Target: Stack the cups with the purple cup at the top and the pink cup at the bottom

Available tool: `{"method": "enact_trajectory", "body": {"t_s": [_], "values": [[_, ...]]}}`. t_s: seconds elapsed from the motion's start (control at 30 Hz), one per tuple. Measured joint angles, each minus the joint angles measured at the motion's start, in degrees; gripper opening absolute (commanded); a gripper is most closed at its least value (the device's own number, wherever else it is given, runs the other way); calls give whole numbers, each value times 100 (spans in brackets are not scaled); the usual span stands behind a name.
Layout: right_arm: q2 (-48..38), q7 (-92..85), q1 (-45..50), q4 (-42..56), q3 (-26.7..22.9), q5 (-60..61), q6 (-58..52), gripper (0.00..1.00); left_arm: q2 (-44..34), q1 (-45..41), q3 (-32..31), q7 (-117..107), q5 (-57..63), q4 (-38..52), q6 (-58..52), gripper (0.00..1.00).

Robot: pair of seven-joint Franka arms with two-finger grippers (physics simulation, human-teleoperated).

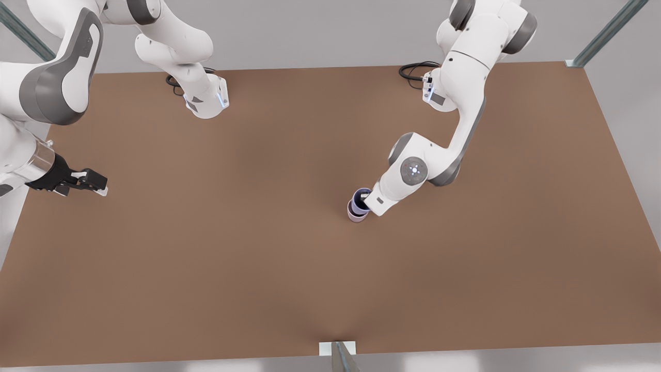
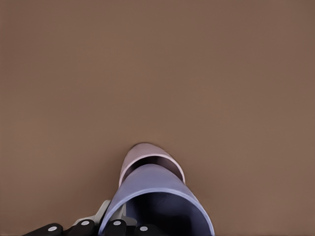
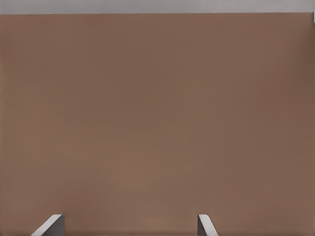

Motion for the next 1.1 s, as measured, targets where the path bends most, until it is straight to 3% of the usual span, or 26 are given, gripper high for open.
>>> {"method": "enact_trajectory", "body": {"t_s": [0.27, 0.3, 0.33, 0.37, 0.4, 0.63, 0.73, 0.77, 0.8, 0.83, 1.0, 1.03, 1.1], "values": [[0, -49, 0, 1, 0, 0, 0, 100, 23, -1, 1, -218, -19, 8, 26, 30], [0, -54, 0, 1, 0, -1, 0, 100, 24, 0, -1, -239, -20, 20, 26, 32], [0, -58, 0, 1, 0, -1, 0, 100, 24, 0, -1, -260, -20, 44, 25, 41], [0, -62, 0, 1, 0, 0, 0, 100, 24, -2, -1, -270, -32, 61, 27, 58], [0, -66, 0, 1, 0, 0, 0, 100, 20, -4, -2, -267, -59, 81, 30, 66], [0, -89, 0, 1, 0, 1, 0, 100, -66, -6, -2, -359, -24, 145, -22, 68], [0, -96, 0, 1, 0, 1, 0, 100, -103, 5, 73, -371, -2, 819, -479, 75], [0, -98, 0, 1, 0, 1, 0, 100, -106, 9, 160, -356, 3, 1054, -705, 78], [0, -100, 0, 1, 0, 3, 0, 100, -119, 28, 236, -338, 7, 1249, -938, 95], [0, -102, 0, 1, 0, 5, 0, 100, -150, 22, 413, -303, 11, 1481, -1198, 100], [0, -110, 0, 1, 0, 7, 0, 100, -801, 87, 2208, 409, 139, 1970, -2342, 100], [0, -112, 0, 1, 0, 6, 0, 100, -1026, 132, 2292, 588, 330, 1978, -2525, 100], [0, -114, 0, 1, 0, 4, 0, 100, -1434, 643, 1833, 959, 610, 1988, -2840, 100]]}}
